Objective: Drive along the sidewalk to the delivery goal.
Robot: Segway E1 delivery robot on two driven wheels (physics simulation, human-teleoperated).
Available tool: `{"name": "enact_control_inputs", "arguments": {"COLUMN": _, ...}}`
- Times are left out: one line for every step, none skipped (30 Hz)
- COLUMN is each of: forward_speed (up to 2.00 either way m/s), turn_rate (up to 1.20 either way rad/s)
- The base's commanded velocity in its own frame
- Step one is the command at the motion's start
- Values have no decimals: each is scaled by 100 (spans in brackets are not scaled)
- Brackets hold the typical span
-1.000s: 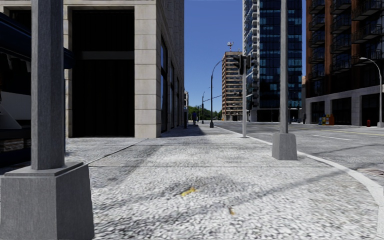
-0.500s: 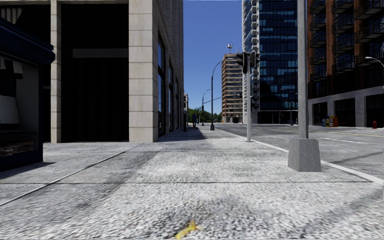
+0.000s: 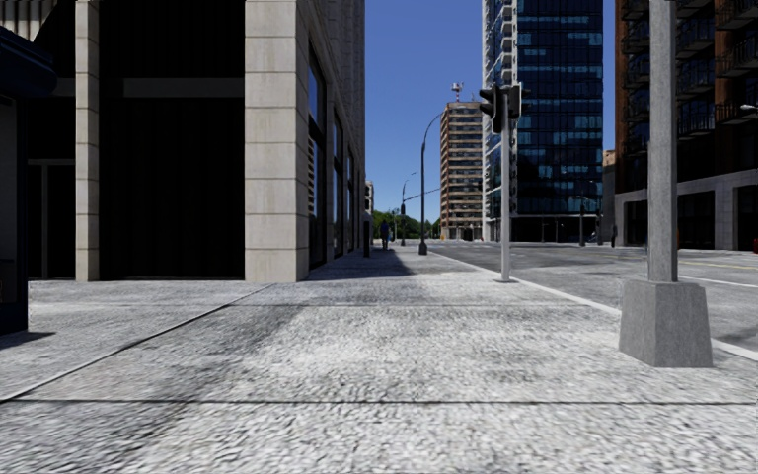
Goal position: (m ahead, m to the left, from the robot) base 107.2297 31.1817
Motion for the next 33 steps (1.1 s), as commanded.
{"name": "enact_control_inputs", "arguments": {"forward_speed": 137, "turn_rate": 0}}
{"name": "enact_control_inputs", "arguments": {"forward_speed": 137, "turn_rate": 0}}
{"name": "enact_control_inputs", "arguments": {"forward_speed": 137, "turn_rate": 0}}
{"name": "enact_control_inputs", "arguments": {"forward_speed": 137, "turn_rate": 0}}
{"name": "enact_control_inputs", "arguments": {"forward_speed": 137, "turn_rate": 0}}
{"name": "enact_control_inputs", "arguments": {"forward_speed": 137, "turn_rate": 0}}
{"name": "enact_control_inputs", "arguments": {"forward_speed": 137, "turn_rate": 0}}
{"name": "enact_control_inputs", "arguments": {"forward_speed": 137, "turn_rate": 0}}
{"name": "enact_control_inputs", "arguments": {"forward_speed": 137, "turn_rate": 0}}
{"name": "enact_control_inputs", "arguments": {"forward_speed": 200, "turn_rate": 0}}
{"name": "enact_control_inputs", "arguments": {"forward_speed": 200, "turn_rate": 0}}
{"name": "enact_control_inputs", "arguments": {"forward_speed": 200, "turn_rate": 0}}
{"name": "enact_control_inputs", "arguments": {"forward_speed": 200, "turn_rate": 0}}
{"name": "enact_control_inputs", "arguments": {"forward_speed": 200, "turn_rate": 0}}
{"name": "enact_control_inputs", "arguments": {"forward_speed": 200, "turn_rate": 0}}
{"name": "enact_control_inputs", "arguments": {"forward_speed": 200, "turn_rate": 0}}
{"name": "enact_control_inputs", "arguments": {"forward_speed": 200, "turn_rate": 0}}
{"name": "enact_control_inputs", "arguments": {"forward_speed": 200, "turn_rate": 0}}
{"name": "enact_control_inputs", "arguments": {"forward_speed": 200, "turn_rate": 0}}
{"name": "enact_control_inputs", "arguments": {"forward_speed": 200, "turn_rate": 0}}
{"name": "enact_control_inputs", "arguments": {"forward_speed": 200, "turn_rate": 0}}
{"name": "enact_control_inputs", "arguments": {"forward_speed": 200, "turn_rate": -16}}
{"name": "enact_control_inputs", "arguments": {"forward_speed": 200, "turn_rate": -16}}
{"name": "enact_control_inputs", "arguments": {"forward_speed": 200, "turn_rate": -25}}
{"name": "enact_control_inputs", "arguments": {"forward_speed": 200, "turn_rate": -28}}
{"name": "enact_control_inputs", "arguments": {"forward_speed": 200, "turn_rate": -28}}
{"name": "enact_control_inputs", "arguments": {"forward_speed": 200, "turn_rate": -28}}
{"name": "enact_control_inputs", "arguments": {"forward_speed": 200, "turn_rate": -29}}
{"name": "enact_control_inputs", "arguments": {"forward_speed": 200, "turn_rate": -29}}
{"name": "enact_control_inputs", "arguments": {"forward_speed": 200, "turn_rate": -29}}
{"name": "enact_control_inputs", "arguments": {"forward_speed": 200, "turn_rate": -29}}
{"name": "enact_control_inputs", "arguments": {"forward_speed": 200, "turn_rate": -29}}
{"name": "enact_control_inputs", "arguments": {"forward_speed": 200, "turn_rate": -29}}
